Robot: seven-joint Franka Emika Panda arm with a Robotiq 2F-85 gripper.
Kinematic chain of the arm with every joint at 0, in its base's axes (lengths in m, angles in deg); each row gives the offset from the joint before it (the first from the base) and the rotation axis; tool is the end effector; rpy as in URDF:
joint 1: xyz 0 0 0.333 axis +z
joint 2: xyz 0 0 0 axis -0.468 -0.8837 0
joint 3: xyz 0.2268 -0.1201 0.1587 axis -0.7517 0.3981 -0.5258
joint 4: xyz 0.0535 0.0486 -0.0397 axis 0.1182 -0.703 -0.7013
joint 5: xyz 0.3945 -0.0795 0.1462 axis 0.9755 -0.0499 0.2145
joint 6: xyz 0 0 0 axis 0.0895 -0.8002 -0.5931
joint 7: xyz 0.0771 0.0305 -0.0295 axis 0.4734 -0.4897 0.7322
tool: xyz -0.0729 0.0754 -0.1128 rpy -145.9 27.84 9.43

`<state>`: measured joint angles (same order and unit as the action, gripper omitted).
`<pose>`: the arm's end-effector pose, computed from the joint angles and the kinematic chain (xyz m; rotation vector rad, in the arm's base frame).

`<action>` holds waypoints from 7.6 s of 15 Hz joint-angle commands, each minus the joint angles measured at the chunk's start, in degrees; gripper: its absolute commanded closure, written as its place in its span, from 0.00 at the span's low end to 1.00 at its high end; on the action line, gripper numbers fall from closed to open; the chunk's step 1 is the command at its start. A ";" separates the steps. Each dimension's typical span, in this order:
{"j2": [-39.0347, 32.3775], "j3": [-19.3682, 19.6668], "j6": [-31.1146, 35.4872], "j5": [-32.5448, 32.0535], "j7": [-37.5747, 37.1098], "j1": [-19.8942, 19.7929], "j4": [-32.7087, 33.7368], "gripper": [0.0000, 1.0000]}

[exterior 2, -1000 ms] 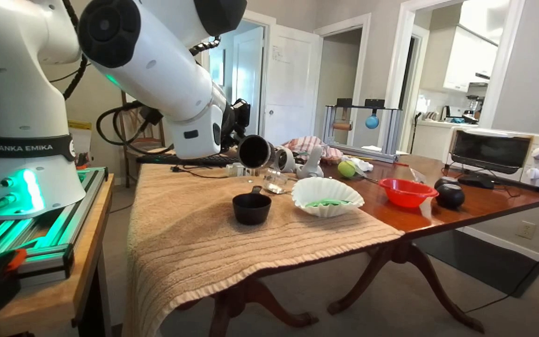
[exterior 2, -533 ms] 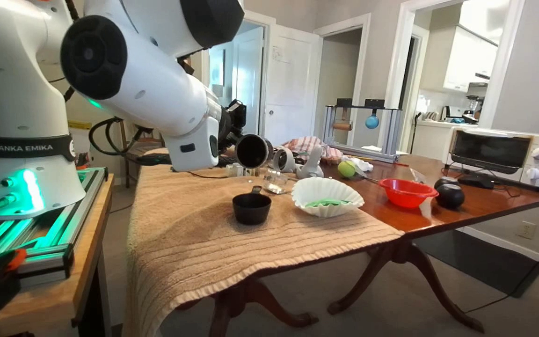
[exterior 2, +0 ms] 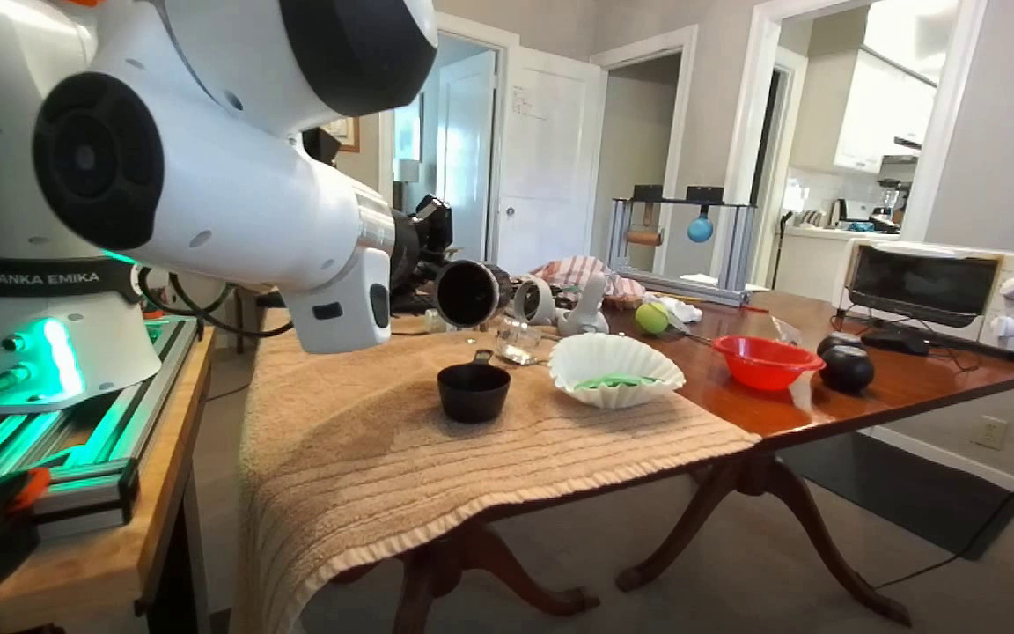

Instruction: Pour the contents in the brown mug into the black measuring cup.

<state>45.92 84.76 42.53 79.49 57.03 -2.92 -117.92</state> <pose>0.2853 -0.2445 0.1324 -1.4973 1.0579 -0.1703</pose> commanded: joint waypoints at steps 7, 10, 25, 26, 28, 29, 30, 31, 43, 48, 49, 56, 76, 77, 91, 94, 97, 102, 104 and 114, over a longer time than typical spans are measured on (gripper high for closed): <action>-7.39 -0.12 -10.97 -3.35 4.07 -3.54 5.78 0.96; -9.08 -0.38 -13.02 -3.47 4.61 -3.86 6.89 0.96; -14.36 -1.18 -18.54 -3.55 6.93 -7.32 9.37 0.96; -14.74 -1.31 -19.02 -3.63 7.23 -7.61 9.68 0.96; -15.55 -1.63 -19.99 -3.77 7.73 -8.10 10.35 0.96; -15.97 -1.84 -20.37 -3.87 7.92 -8.30 10.73 0.96; -16.26 -2.00 -20.65 -3.94 8.00 -8.44 11.01 0.96; -16.55 -2.20 -20.98 -4.12 8.04 -8.51 11.34 0.96; -17.24 -2.77 -18.50 -3.08 7.37 -8.17 11.58 0.82; -17.26 -2.77 -18.50 -3.08 7.37 -8.26 11.58 0.82; -17.26 -2.77 -18.50 -3.08 7.37 -8.26 11.58 0.82; -17.26 -2.78 -18.50 -3.08 7.37 -8.27 11.59 0.82; -23.30 -6.30 -24.58 -3.54 8.23 -10.10 18.60 0.96; -23.89 -6.39 -25.49 -3.59 8.26 -10.34 19.01 0.96; -30.16 -8.16 -33.25 -3.88 9.28 -12.37 24.60 0.96; -30.78 -8.29 -34.06 -4.06 9.49 -12.62 25.36 0.96; -31.48 -8.06 -36.15 -4.55 10.40 -13.53 25.96 0.96; -32.02 -7.89 -37.17 -4.80 10.94 -14.04 26.09 0.96; -32.15 -7.92 -37.01 -4.81 10.96 -13.99 26.12 0.96; -31.29 -7.77 -35.69 -5.95 10.45 -12.87 26.73 0.96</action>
<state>14.75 76.84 8.21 75.54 67.03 -16.33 -92.56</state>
